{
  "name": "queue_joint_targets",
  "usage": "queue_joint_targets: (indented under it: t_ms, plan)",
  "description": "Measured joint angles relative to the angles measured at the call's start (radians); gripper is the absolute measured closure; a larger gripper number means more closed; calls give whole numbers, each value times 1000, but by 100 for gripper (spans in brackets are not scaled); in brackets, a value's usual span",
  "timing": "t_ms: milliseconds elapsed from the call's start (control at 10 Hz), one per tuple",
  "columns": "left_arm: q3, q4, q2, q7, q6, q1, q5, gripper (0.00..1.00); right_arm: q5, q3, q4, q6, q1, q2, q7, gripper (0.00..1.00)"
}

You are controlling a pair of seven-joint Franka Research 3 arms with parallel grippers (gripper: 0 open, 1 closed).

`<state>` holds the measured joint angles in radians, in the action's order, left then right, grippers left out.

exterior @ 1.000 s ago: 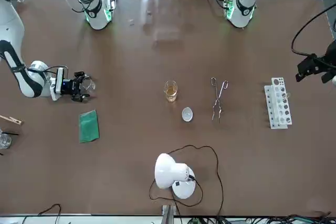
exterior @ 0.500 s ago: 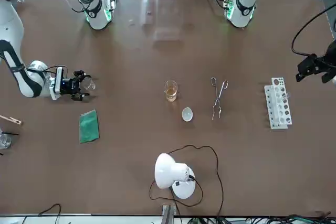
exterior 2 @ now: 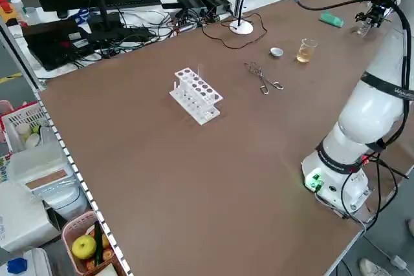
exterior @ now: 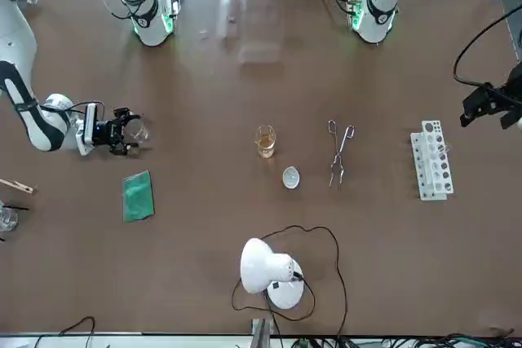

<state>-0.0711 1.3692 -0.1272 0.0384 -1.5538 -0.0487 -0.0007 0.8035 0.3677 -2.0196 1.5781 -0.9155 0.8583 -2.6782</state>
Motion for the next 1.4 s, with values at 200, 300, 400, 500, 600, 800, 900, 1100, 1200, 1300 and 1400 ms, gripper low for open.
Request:
queue_joint_targets:
  t_ms: [200,300,400,500,600,800,900,1100,1200,1300,1400]
  plan:
    - [0,0,0,0,0,0,0,0,0,-1,-1,-13,0,-3,31,0]
    - [0,0,0,0,0,0,0,0,0,-1,-5,-22,0,-17,64,0]
    - [0,0,0,0,0,0,0,0,0,-1,-12,-34,0,-44,99,0]
    - [0,0,0,0,0,0,0,0,0,-1,-23,-43,0,-82,141,0]
    - [0,0,0,0,0,0,0,0,0,0,-35,-51,1,-125,191,0]
    - [0,0,0,0,0,0,0,0,0,3,-51,-60,8,-213,295,0]
    - [0,0,0,0,0,0,0,0,0,5,-54,-61,16,-256,353,0]
    - [0,0,0,0,0,0,0,0,2,8,-58,-60,46,-351,501,0]
    - [0,-1,1,0,0,0,0,0,10,9,-61,-60,63,-406,583,0]
    - [0,-1,1,0,0,0,0,0,22,11,-60,-59,87,-468,679,0]
    - [0,-1,1,0,0,0,0,0,37,12,-56,-54,113,-529,778,0]
